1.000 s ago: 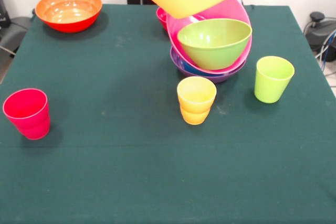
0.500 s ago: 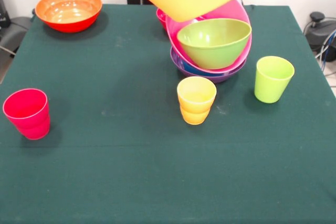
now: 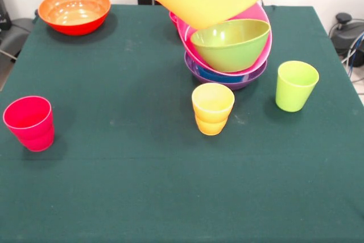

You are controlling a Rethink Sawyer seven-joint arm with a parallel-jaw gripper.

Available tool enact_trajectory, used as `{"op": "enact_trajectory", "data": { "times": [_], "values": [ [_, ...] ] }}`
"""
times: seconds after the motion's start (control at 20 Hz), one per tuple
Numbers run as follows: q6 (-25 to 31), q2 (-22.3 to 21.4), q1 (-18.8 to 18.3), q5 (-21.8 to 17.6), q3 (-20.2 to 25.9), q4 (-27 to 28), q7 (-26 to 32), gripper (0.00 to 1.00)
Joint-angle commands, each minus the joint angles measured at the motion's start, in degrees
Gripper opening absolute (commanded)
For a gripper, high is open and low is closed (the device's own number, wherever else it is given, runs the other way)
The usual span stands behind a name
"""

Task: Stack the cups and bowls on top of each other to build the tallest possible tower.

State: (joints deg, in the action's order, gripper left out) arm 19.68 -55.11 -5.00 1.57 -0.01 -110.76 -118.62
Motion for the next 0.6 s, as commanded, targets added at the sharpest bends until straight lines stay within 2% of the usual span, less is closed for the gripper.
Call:
{"op": "enact_trajectory", "data": {
  "times": [0.05, 0.6],
  "values": [
    [-3.1, 2.1, 1.7, -0.5, 2.4, -4.0, -7.4, 0.00],
    [-0.4, 1.9, 3.2, -0.6, 0.5, -1.4, -7.2, 0.00]
  ]
}}
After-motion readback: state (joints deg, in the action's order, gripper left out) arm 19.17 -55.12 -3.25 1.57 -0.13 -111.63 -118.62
